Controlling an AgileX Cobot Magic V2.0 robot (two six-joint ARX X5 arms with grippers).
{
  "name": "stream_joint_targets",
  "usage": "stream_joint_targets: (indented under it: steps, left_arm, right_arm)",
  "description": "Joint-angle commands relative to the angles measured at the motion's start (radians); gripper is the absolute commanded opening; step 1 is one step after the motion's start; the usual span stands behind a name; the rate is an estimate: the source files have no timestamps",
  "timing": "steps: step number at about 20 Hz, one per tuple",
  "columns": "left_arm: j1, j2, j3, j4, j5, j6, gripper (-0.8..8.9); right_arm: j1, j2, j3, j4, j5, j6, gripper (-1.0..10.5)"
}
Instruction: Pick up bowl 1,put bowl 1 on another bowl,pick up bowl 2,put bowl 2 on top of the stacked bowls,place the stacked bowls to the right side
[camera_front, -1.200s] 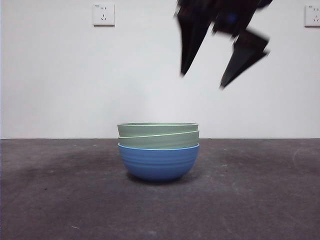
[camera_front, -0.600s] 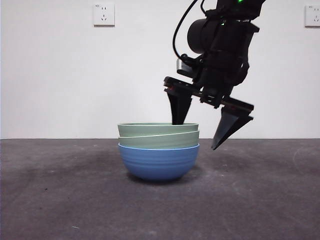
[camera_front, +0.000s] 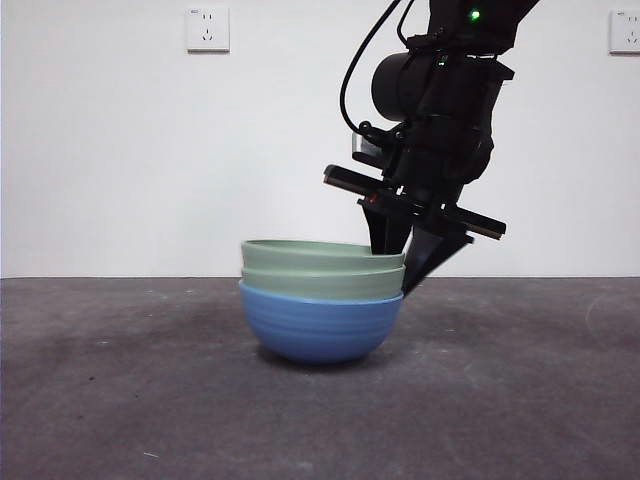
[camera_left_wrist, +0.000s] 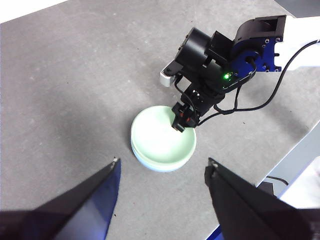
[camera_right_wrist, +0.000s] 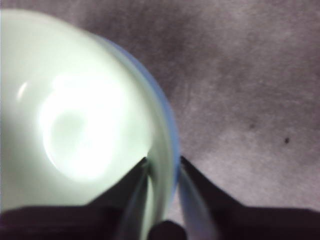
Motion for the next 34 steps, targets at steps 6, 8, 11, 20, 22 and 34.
stream_joint_targets:
  steps: [6, 8, 11, 20, 22, 34]
  left_arm:
    - [-0.004, 0.000, 0.000, -0.049, -0.001, 0.011, 2.86]
    - [-0.004, 0.000, 0.000, -0.049, 0.000, 0.011, 2.86]
    - [-0.004, 0.001, 0.000, -0.049, 0.003, 0.011, 2.86]
    - [-0.004, 0.001, 0.000, -0.050, 0.188, 0.035, 2.83]
    - [-0.006, 0.001, 0.000, -0.050, 0.226, 0.036, 2.83]
    - [-0.006, 0.001, 0.000, -0.050, 0.267, 0.036, 2.83]
  right_arm:
    - [0.000, 0.007, -0.001, -0.007, 0.003, -0.008, -0.1]
    - [-0.012, -0.016, -0.001, -0.012, 0.003, -0.018, -0.1]
    - [-0.054, -0.074, -0.001, -0.012, 0.004, -0.027, -0.1]
    - [-0.317, -0.123, -0.001, -0.041, 0.012, -0.047, -0.1]
    - [-0.362, -0.122, -0.001, -0.029, 0.013, -0.047, -0.1]
    - [-0.430, -0.019, -0.001, -0.006, 0.037, -0.051, -0.1]
